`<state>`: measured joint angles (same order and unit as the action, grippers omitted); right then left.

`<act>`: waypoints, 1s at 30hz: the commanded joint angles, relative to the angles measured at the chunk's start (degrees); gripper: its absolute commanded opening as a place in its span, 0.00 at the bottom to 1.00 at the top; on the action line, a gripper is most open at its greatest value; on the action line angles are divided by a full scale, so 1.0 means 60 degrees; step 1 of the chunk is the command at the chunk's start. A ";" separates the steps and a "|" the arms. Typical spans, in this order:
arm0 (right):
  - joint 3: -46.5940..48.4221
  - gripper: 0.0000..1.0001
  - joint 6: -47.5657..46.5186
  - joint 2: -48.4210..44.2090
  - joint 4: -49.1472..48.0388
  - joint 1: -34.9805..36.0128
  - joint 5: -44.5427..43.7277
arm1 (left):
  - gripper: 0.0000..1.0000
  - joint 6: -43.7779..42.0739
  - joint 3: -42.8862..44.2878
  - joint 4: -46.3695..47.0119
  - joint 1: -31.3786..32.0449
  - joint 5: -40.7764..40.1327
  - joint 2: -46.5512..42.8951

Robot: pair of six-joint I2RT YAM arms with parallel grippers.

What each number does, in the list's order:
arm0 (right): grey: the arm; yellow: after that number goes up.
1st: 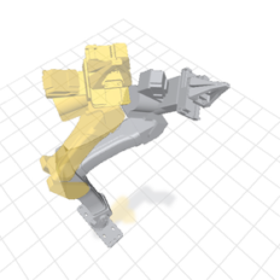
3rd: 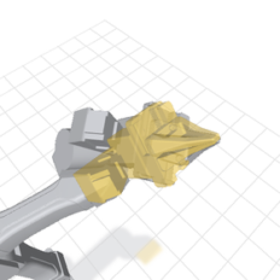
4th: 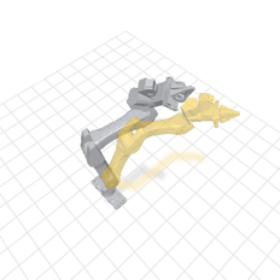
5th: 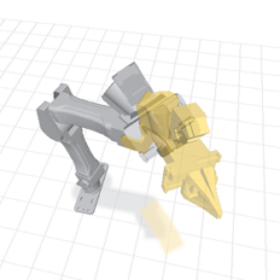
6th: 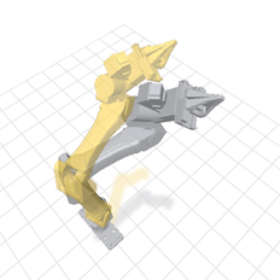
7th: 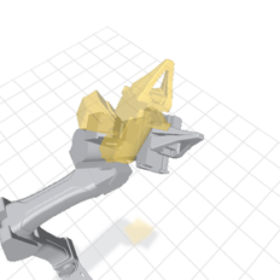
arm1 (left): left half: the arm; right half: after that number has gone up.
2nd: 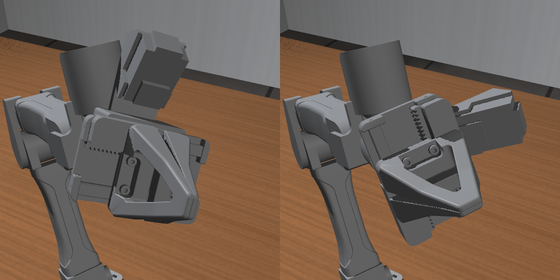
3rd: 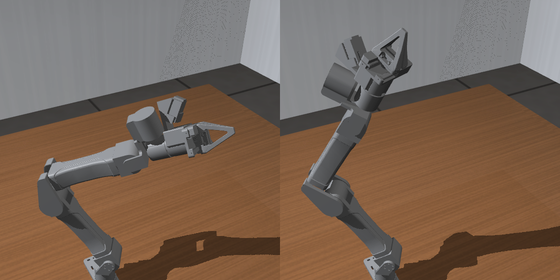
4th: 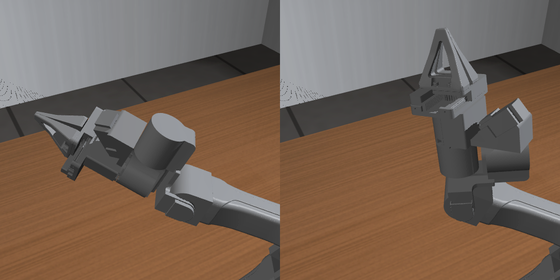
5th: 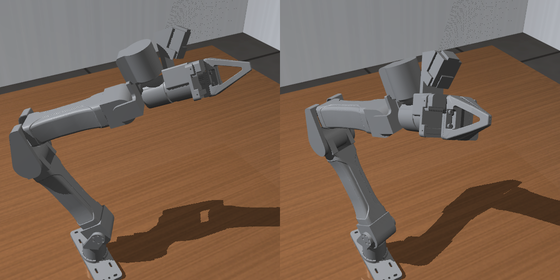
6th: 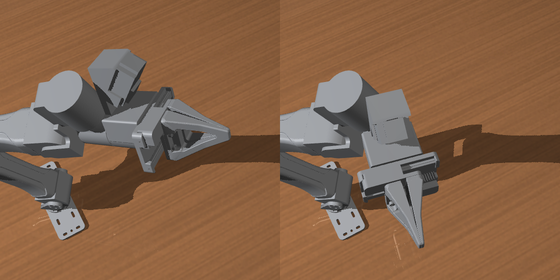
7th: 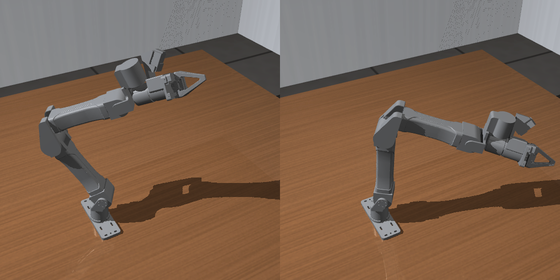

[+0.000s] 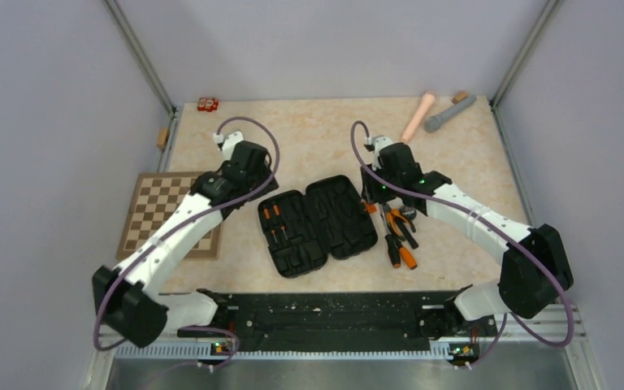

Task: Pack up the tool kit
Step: Adjust the toolbox at the center of the board.

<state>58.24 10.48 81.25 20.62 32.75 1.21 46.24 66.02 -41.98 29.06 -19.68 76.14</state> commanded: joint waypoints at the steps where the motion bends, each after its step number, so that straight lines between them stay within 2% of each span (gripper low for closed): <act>1: 0.0307 0.42 0.0185 -0.0657 0.0901 -0.0321 -0.0764 | 0.68 -0.0681 -0.0810 0.0430 0.0020 -0.1571 -0.2141; 4: 0.0117 0.43 0.0469 -0.0883 0.1334 -0.0497 -0.0935 | 0.85 -0.1357 -0.1939 0.1206 0.0015 -0.2508 -0.3853; 8: -0.0126 0.43 0.0699 -0.1111 0.1805 -0.0646 -0.0962 | 0.98 -0.2410 -0.3465 0.2272 0.0019 -0.3359 -0.6138; 10: -0.0266 0.43 0.0819 -0.1211 0.2040 -0.0658 -0.0953 | 0.99 -0.2933 -0.4011 0.2618 0.0013 -0.3570 -0.7208; 16: -0.0815 0.43 0.1233 -0.1301 0.2594 -0.0656 -0.0755 | 0.99 -0.4613 -0.4974 0.3722 0.0018 -0.3430 -0.9181; 19: -0.1014 0.43 0.1363 -0.1307 0.2795 -0.0648 -0.0705 | 0.99 -0.5015 -0.5080 0.3929 0.0019 -0.3279 -0.9374; 24: -0.1376 0.42 0.1586 -0.1138 0.2797 -0.0654 -0.0449 | 0.99 -0.4849 -0.5060 0.3605 0.0011 -0.3180 -0.8958; 30: -0.1461 0.41 0.1745 -0.0971 0.1917 -0.0352 -0.0238 | 0.99 -0.5079 -0.5065 0.3391 -0.0007 -0.3481 -0.8616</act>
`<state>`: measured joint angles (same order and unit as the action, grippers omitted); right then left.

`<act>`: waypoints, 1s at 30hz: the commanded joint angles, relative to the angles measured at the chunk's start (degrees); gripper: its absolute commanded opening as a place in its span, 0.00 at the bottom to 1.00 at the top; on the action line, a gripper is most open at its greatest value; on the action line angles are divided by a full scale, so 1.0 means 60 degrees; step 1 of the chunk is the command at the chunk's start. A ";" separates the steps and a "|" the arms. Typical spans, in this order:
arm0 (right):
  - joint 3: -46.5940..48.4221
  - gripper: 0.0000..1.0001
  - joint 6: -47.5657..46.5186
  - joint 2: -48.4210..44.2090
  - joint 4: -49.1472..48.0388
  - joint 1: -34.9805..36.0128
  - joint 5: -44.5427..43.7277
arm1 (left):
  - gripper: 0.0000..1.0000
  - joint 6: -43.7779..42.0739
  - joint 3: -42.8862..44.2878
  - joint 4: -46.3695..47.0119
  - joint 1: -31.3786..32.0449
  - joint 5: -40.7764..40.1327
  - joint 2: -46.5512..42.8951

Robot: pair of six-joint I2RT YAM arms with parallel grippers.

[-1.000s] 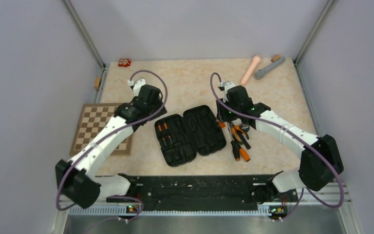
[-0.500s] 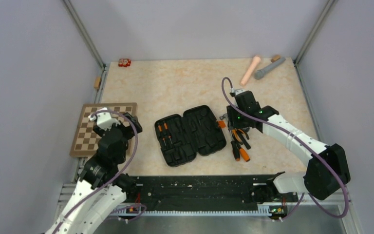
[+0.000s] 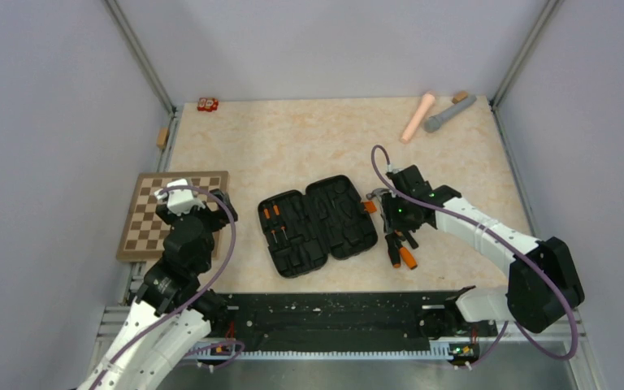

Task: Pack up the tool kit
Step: Adjust the toolbox at the center of the board.

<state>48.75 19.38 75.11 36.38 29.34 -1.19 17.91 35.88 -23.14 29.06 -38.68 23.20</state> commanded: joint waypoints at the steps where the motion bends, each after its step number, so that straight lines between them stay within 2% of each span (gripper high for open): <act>1: 0.0209 0.41 0.0272 0.0164 -0.0806 0.0333 0.0168 | 0.99 -0.0384 -0.0034 0.0195 0.0000 -0.0409 0.0262; 6: 0.0656 0.41 0.0263 0.1189 -0.1389 0.0949 0.0162 | 0.99 -0.0436 -0.0003 0.0039 -0.0015 -0.0637 0.0504; 10: 0.0872 0.40 0.0280 0.1877 -0.1957 0.1007 -0.0119 | 0.99 -0.0408 -0.0011 0.0017 -0.0033 -0.0534 0.0625; 15: 0.1253 0.32 0.0070 0.2639 -0.2081 0.1110 -0.0579 | 0.99 -0.0407 0.0003 -0.0012 -0.0063 -0.0492 0.0737; 19: 0.1658 0.20 -0.0098 0.3026 -0.2364 0.1301 -0.0393 | 0.99 -0.0393 0.0007 0.0001 -0.0101 -0.0497 0.0771; 22: 0.2189 0.17 -0.0174 0.3381 -0.2390 0.1448 -0.0267 | 0.98 -0.0406 0.0006 0.0003 -0.0125 -0.0450 0.0793; 27: 0.2675 0.17 -0.0224 0.3699 -0.2402 0.1489 -0.0066 | 0.98 -0.0421 0.0010 -0.0012 -0.0139 -0.0438 0.0846; 30: 0.2804 0.24 -0.0288 0.3490 -0.2144 0.1482 -0.0287 | 0.98 -0.0422 0.0004 -0.0016 -0.0149 -0.0439 0.0839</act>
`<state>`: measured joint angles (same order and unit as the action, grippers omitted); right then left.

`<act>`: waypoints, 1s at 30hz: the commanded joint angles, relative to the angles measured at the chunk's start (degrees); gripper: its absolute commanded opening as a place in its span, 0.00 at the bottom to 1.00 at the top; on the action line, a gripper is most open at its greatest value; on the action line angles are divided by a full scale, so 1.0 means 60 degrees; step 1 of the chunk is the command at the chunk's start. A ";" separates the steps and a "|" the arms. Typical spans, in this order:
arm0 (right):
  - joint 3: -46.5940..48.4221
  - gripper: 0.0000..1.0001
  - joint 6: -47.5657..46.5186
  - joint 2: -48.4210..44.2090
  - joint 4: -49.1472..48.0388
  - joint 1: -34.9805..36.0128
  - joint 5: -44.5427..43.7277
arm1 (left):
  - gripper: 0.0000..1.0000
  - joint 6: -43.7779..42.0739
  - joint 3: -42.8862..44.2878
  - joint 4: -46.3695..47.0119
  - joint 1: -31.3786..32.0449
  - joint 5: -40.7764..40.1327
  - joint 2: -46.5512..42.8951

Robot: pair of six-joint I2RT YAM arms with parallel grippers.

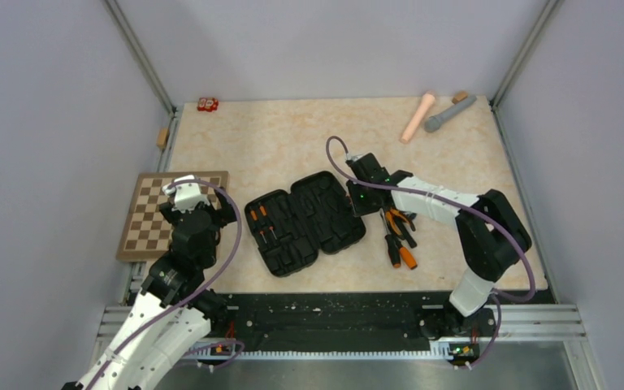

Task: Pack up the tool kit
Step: Adjust the toolbox at the center of the board, then pick up the screwdriver from the center of the board.

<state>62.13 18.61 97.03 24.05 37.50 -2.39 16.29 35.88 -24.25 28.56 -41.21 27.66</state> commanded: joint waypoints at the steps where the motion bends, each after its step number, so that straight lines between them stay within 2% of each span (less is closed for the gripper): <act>1: 0.0571 0.26 -0.0178 -0.0327 0.0035 0.0123 -0.0209 | 0.98 -0.0149 0.0000 0.0172 -0.0062 -0.0005 0.0102; 7: 0.0080 0.40 -0.0194 -0.1865 0.1155 0.0102 -0.1275 | 0.98 -0.0144 0.0006 0.0175 -0.0079 0.0041 0.0129; 15: -0.1637 0.44 0.0204 -0.3142 0.2004 -0.0125 -0.1364 | 0.98 -0.0138 0.0008 0.0183 -0.0101 0.0143 0.0143; 30: -0.2471 0.44 0.0503 -0.2649 0.1627 -0.0126 -0.0682 | 0.98 -0.0123 -0.0011 0.0167 -0.0106 0.0143 0.0187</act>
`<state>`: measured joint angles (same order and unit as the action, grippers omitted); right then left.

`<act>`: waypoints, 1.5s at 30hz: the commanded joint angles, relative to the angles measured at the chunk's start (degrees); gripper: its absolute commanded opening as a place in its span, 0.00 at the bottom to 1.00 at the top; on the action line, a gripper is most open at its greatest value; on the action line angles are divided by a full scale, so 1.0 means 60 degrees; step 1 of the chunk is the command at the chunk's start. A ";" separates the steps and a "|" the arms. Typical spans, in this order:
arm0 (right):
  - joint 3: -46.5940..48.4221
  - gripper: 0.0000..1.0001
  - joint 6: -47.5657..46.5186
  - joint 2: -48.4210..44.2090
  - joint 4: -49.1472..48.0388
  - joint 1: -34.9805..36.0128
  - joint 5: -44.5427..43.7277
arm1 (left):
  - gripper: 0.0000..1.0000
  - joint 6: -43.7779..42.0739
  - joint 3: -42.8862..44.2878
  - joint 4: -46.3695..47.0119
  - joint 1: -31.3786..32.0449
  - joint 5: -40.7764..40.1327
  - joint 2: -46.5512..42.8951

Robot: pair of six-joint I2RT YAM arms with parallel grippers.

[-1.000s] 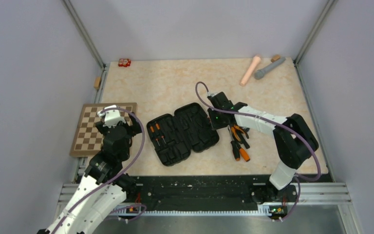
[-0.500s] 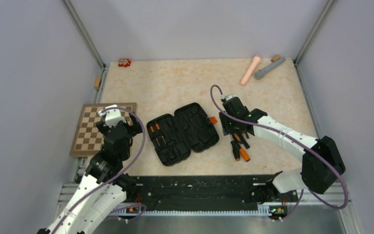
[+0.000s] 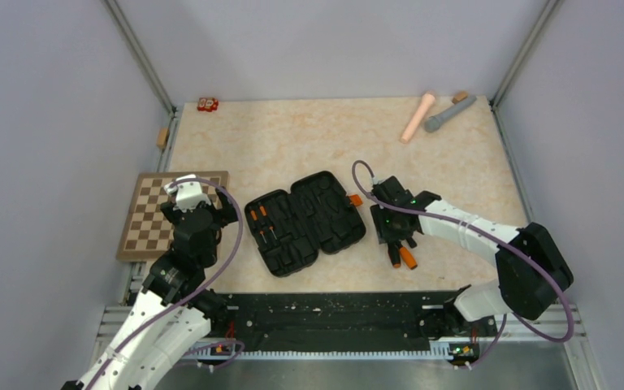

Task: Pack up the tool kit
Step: Pick up the screwdriver from the center of the board.

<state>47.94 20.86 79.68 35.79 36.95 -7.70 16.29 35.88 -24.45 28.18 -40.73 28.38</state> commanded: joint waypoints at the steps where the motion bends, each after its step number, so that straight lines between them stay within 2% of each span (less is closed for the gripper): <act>1: -0.0129 0.44 0.0130 0.0298 -0.0390 -0.0039 0.0243 | 0.98 -0.0123 -0.0011 0.0195 -0.0047 0.0075 0.0079; 12: -0.0100 0.31 -0.0039 0.0256 -0.0702 0.0198 0.1036 | 0.98 -0.0152 -0.0006 0.0182 -0.0060 0.0058 0.0118; 29: -0.0149 0.28 0.0047 0.0944 -0.1042 0.0222 0.0722 | 0.98 -0.0152 -0.0019 0.0141 -0.0065 0.0035 0.0111; 35: -0.0130 0.28 0.0150 0.1267 -0.0748 0.0221 0.0185 | 0.98 -0.0152 -0.0035 0.0149 -0.0056 0.0035 0.0109; 42: 0.0523 0.35 0.0051 -0.0049 -0.0305 0.0214 0.0623 | 0.98 -0.0166 -0.0022 0.0178 -0.0066 0.0079 0.0174; 45: 0.0860 0.39 0.0026 -0.0331 0.0021 0.0199 0.0226 | 0.98 -0.0167 -0.0018 0.0167 -0.0068 0.0079 0.0179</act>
<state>48.25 21.98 82.04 32.62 38.46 -2.72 16.25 35.88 -24.49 28.16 -40.34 29.04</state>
